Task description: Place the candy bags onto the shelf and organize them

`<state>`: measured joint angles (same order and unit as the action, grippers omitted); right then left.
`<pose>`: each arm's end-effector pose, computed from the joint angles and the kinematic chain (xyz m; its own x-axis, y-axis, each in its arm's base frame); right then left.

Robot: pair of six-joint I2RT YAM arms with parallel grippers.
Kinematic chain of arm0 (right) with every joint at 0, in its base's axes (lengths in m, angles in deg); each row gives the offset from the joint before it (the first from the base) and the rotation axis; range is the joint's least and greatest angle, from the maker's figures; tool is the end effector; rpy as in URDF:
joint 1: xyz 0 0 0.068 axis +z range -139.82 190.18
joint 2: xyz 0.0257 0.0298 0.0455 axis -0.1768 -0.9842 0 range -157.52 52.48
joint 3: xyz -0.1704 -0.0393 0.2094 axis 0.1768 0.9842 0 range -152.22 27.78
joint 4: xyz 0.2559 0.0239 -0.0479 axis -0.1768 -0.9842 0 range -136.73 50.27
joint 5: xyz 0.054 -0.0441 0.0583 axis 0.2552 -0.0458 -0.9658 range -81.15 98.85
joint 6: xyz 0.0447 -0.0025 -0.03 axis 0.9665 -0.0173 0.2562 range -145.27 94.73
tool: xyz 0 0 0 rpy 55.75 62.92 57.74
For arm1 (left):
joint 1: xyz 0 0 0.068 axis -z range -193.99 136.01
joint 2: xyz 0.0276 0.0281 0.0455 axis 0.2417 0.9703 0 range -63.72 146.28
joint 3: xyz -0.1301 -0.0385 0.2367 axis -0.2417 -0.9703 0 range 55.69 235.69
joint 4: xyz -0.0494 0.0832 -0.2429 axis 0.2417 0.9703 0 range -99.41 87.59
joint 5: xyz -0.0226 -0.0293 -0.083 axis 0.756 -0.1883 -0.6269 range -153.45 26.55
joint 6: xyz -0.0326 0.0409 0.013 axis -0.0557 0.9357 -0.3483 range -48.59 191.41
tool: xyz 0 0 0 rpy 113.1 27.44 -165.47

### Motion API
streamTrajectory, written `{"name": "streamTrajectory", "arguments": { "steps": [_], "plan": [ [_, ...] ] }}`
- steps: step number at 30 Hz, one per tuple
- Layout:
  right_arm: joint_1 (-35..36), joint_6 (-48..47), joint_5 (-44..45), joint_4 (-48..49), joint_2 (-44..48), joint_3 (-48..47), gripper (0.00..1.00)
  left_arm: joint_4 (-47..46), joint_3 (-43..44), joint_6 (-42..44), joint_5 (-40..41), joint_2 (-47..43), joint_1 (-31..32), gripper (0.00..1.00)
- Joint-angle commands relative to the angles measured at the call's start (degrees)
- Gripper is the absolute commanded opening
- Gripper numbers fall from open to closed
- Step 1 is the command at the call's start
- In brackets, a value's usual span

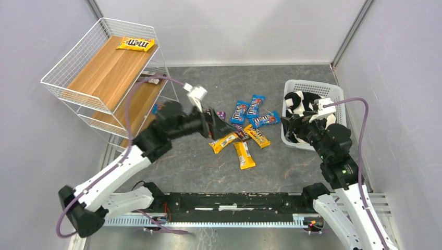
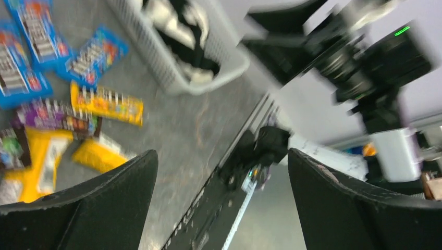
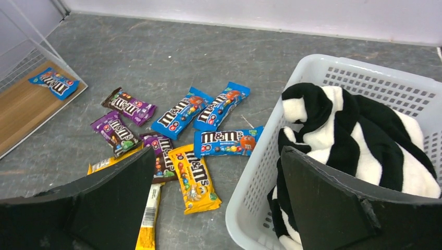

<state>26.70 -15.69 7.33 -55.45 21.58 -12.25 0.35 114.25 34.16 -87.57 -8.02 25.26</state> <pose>0.1289 0.0391 0.3346 -0.1600 0.1261 -0.9790 -0.2867 0.9431 0.1684 0.1601 -0.1495 0.3909 -0.6138 -0.2120 -0.7604 0.6533 0.4043 -0.6401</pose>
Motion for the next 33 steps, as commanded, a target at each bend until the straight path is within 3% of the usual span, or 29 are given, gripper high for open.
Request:
{"name": "streamTrajectory", "arguments": {
  "steps": [1,10,19,26,33],
  "plan": [
    [0.26,-0.85,-3.06,1.14,0.6,0.58,0.98,-4.07,-6.78,-2.16,16.41,2.13,9.62,1.0],
    [0.26,-2.93,-2.25,0.35,2.02,3.61,0.98,-17.88,-19.05,-15.19,26.26,11.53,20.36,0.99],
    [0.26,-4.06,-1.48,1.93,5.79,8.34,0.98,-30.48,-25.34,-21.99,25.62,22.4,20.7,0.84],
    [0.23,-4.48,-1.25,2.34,8.13,10.04,0.98,-32.94,-27.43,-21.9,28.03,28.41,20.62,0.84],
    [1.29,-4.68,-1.07,3.1,9.53,11.44,0.98,-38.81,-29.71,-22.05,26.9,34.34,20.63,0.67]
  ]
}}
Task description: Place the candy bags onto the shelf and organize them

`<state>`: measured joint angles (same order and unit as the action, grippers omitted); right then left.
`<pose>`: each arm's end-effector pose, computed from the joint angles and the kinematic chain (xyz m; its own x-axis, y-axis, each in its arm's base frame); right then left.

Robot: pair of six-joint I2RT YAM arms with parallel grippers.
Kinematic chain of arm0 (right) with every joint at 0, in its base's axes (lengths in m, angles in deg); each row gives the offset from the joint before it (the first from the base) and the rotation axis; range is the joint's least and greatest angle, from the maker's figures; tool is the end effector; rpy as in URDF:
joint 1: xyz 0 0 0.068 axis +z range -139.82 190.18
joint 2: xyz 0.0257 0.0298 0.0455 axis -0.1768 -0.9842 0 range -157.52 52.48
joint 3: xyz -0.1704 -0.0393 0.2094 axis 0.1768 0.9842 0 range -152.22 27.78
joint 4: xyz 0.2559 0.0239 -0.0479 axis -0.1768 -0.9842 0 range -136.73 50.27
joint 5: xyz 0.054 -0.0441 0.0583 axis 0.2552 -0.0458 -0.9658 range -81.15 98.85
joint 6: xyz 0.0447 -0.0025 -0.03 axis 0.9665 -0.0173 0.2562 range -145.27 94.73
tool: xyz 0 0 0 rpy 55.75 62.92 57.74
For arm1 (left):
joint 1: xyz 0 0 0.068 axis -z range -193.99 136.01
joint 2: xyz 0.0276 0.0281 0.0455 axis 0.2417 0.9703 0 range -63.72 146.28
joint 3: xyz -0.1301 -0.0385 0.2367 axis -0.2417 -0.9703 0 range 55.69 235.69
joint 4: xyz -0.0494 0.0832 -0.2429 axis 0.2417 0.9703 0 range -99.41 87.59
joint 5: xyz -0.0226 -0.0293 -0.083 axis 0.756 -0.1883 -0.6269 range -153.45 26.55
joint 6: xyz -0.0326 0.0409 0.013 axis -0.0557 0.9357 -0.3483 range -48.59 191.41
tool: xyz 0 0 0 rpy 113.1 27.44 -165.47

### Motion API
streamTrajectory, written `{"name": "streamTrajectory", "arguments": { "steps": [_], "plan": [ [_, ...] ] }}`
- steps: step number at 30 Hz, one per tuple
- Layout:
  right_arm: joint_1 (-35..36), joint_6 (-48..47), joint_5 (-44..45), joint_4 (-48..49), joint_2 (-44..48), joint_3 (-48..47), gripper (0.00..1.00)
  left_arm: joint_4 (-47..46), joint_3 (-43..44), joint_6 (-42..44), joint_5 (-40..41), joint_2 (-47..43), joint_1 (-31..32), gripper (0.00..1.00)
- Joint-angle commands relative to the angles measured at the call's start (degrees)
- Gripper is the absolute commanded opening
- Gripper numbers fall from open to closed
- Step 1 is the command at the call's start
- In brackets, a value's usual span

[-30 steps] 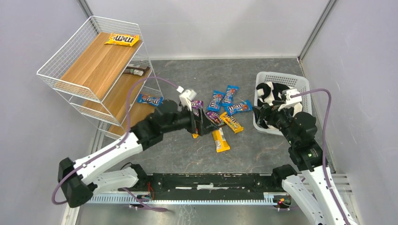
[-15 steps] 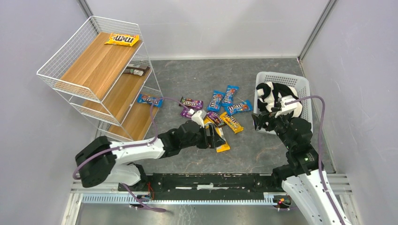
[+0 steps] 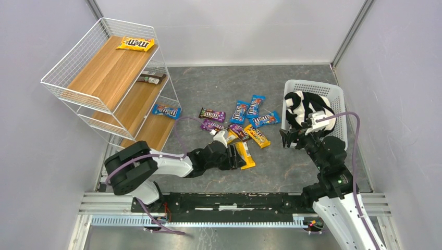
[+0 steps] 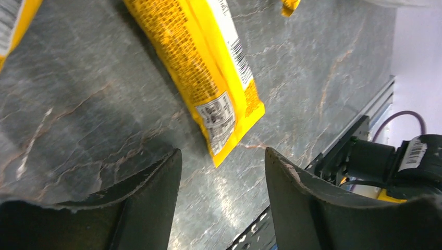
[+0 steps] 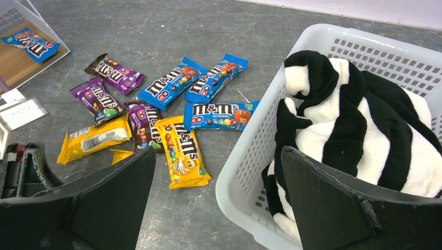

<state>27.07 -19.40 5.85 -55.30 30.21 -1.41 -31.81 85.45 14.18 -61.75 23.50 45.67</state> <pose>0.1143 0.0366 0.2861 -0.1779 0.0528 -0.9826 -0.3229 0.9401 0.1090 0.1419 -0.2404 0.1400 -0.8722 -0.1739 -0.4573 0.2161 0.7015 -0.6791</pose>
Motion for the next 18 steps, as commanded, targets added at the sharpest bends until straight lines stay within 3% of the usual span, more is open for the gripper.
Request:
{"name": "streamTrajectory", "arguments": {
  "steps": [1,8,18],
  "plan": [
    [1.12,-1.02,0.69,2.88,1.07,0.74,0.98,-8.06,-0.93,-2.14,0.52,3.75,0.25,0.64],
    [2.56,-1.08,1.88,2.66,1.67,1.15,0.98,-15.18,-2.24,-5.34,-0.76,9.59,0.28,0.52],
    [3.01,-1.03,2.65,2.41,2.03,1.1,0.98,-17.6,-2.9,-7.44,-0.07,12.9,0.24,0.43]
  ]
}}
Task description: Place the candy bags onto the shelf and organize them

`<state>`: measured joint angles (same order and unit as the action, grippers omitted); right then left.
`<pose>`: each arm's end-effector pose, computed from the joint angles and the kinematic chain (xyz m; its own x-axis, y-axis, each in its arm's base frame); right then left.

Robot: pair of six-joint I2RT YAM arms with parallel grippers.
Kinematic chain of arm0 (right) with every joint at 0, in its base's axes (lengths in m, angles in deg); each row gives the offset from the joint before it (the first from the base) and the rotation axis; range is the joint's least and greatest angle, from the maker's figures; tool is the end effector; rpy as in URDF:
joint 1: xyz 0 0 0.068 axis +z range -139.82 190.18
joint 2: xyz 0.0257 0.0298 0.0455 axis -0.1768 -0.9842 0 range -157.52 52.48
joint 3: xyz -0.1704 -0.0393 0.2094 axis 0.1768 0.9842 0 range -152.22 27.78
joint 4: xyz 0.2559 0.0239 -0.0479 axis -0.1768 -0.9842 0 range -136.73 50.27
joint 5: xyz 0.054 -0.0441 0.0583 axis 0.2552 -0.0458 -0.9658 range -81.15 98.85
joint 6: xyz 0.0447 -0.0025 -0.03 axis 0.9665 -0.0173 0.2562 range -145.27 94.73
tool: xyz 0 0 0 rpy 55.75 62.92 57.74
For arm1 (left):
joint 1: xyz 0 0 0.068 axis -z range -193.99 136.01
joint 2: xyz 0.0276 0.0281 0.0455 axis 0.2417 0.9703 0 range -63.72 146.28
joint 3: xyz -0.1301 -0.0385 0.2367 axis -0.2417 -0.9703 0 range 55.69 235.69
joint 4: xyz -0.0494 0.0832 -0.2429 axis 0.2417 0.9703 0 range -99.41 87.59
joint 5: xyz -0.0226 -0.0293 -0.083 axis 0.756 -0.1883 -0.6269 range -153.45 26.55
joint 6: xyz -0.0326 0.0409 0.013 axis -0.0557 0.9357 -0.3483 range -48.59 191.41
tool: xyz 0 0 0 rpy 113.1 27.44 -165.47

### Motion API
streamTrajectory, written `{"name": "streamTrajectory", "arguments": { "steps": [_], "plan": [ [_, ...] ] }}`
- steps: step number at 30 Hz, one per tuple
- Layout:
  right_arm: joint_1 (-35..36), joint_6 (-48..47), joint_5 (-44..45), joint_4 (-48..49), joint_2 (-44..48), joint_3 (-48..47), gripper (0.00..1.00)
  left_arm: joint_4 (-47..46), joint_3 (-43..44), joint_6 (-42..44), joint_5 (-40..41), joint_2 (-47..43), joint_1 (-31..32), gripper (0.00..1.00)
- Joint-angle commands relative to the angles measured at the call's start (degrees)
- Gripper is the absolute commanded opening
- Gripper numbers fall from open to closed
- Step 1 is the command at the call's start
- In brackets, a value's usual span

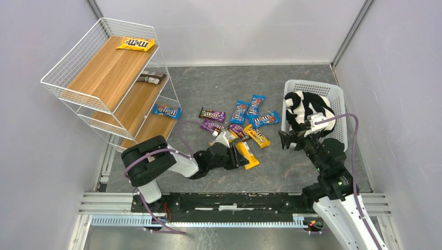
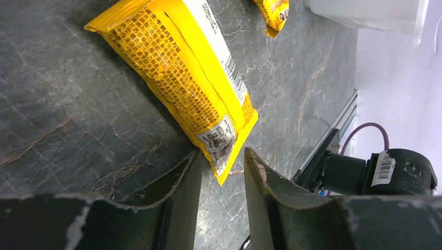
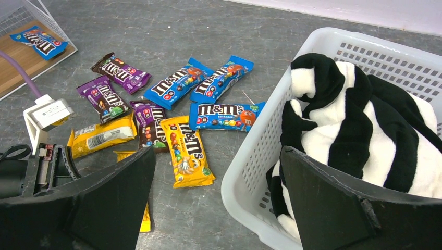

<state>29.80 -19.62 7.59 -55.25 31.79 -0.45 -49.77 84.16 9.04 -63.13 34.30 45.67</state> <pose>0.1095 0.0398 0.2832 -0.1652 0.0457 -0.9852 -0.3414 0.9345 0.1006 0.1488 -0.2538 0.1129 -0.8767 -0.2561 -0.4071 0.1806 0.6092 -0.7722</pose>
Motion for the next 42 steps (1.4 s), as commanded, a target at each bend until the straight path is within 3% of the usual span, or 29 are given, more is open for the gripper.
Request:
{"name": "streamTrajectory", "arguments": {
  "steps": [1,11,16,27,42],
  "plan": [
    [0.26,-0.79,0.91,2.35,0.47,0.14,0.98,0.43,-1.79,-2.58,1.61,2.29,0.28,0.43],
    [0.33,-0.47,0.91,2.79,0.43,0.8,0.98,13.47,1.36,-1.59,8.38,1.59,2.16,0.46],
    [0.46,-0.59,0.91,2.43,0.24,0.55,0.98,14.34,1.85,-2.53,9.65,2.22,2.21,0.27],
    [0.82,-0.55,0.91,2.26,0.03,0.45,0.98,17.29,2.89,-2.19,9.46,-4.34,2.24,0.05],
    [0.97,-0.38,0.91,2.57,0.03,0.89,0.98,48.93,20.75,8.06,19.2,-24.55,2.19,0.02]
  ]
}}
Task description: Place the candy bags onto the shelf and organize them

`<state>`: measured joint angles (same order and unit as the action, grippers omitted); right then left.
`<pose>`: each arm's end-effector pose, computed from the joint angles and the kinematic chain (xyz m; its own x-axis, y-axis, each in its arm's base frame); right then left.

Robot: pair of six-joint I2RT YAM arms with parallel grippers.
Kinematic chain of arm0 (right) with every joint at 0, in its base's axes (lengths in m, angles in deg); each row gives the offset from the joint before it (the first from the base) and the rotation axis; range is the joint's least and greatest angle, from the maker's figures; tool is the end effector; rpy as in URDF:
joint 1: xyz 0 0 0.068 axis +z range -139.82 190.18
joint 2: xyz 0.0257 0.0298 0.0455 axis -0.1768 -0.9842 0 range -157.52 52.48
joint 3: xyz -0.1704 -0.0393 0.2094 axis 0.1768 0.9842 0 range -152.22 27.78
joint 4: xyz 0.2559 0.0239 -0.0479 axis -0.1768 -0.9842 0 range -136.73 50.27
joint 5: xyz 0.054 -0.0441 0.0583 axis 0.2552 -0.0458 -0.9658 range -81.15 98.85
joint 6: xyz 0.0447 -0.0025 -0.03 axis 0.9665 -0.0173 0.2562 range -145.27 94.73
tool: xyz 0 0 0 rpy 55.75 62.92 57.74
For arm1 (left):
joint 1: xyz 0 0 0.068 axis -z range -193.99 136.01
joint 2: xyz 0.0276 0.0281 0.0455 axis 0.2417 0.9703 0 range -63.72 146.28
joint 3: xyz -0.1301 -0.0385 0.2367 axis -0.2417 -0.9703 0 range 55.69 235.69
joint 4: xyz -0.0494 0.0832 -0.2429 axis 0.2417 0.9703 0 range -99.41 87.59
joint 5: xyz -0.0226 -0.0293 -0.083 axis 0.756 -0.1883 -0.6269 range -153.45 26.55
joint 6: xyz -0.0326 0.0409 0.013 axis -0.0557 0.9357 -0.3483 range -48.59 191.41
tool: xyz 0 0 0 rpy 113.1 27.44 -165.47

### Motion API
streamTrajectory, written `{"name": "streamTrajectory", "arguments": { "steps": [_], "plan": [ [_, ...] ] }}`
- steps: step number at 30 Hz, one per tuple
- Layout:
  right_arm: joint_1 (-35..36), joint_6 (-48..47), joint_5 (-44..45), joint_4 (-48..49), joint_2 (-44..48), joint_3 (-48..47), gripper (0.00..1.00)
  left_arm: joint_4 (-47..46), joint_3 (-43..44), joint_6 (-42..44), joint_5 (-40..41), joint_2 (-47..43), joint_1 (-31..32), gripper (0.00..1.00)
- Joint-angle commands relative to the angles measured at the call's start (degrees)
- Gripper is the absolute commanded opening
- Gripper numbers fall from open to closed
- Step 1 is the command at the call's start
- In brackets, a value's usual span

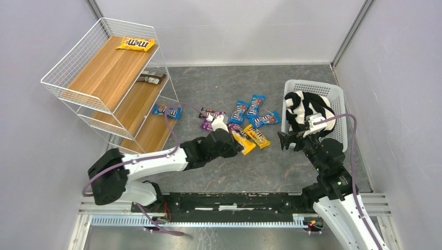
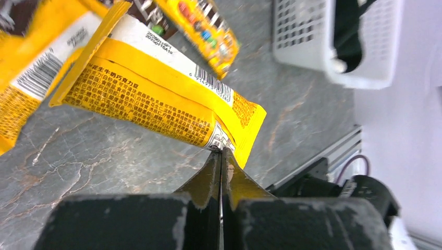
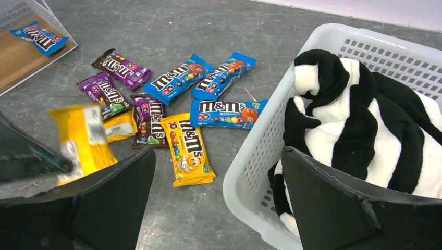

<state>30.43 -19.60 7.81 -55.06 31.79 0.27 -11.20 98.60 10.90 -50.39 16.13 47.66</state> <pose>0.1101 0.0412 0.2792 -0.1740 0.0412 -0.9839 -0.3472 0.9324 0.1004 0.1468 -0.2550 0.2115 -0.8045 -0.2949 -0.5156 0.1407 0.7488 -0.6477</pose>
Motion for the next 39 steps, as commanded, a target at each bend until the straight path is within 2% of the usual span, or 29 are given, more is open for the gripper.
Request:
{"name": "streamTrajectory", "arguments": {
  "steps": [1,5,8,13,18,20,24,26,30,34,39],
  "plan": [
    [0.34,-0.35,0.69,2.49,-0.07,0.24,0.98,12.7,8.23,7.33,7.64,-7.77,0.21,0.02],
    [0.44,-0.29,0.69,2.59,-0.05,0.26,0.98,23.45,18.58,13.26,12.73,-11.85,0.23,0.02],
    [0.42,-0.2,1.91,2.68,0.21,0.43,0.98,32.85,29.99,17.62,17.32,-13.11,0.22,0.02],
    [0.39,-0.12,1.91,2.92,0.42,0.61,0.98,43.43,45.34,25.87,26.29,-14.22,0.21,0.02],
    [0.38,0.04,1.74,3.03,0.29,0.85,0.98,54.91,64.2,33.92,34.0,-9.36,-0.05,0.02],
    [0.39,0.05,1.67,2.99,0.29,0.88,0.98,62.81,74.58,34.32,38.92,-5.91,-0.5,0.02],
    [0.35,0.11,1.43,3.18,0.25,1.04,0.98,70.67,89.27,35.1,39.93,-1.0,-6.11,0.02],
    [0.38,0.14,1.33,3.26,0.17,1.14,0.98,70.98,91.56,35.53,39.16,-0.99,-9.03,0.02],
    [0.41,0.17,1.21,3.25,-0.18,1.05,0.98,71.15,90.85,36.02,36.46,-1.01,-15.74,0.02],
    [0.56,0.09,1.13,3.2,-0.57,0.85,0.98,71.89,91.01,39.1,30.57,0.33,-26.27,0.02],
    [0.66,0.39,1.21,3.98,-0.73,1.56,0.98,70.65,89.57,41.43,25.79,1.53,-34.35,0.02]
  ]
}}
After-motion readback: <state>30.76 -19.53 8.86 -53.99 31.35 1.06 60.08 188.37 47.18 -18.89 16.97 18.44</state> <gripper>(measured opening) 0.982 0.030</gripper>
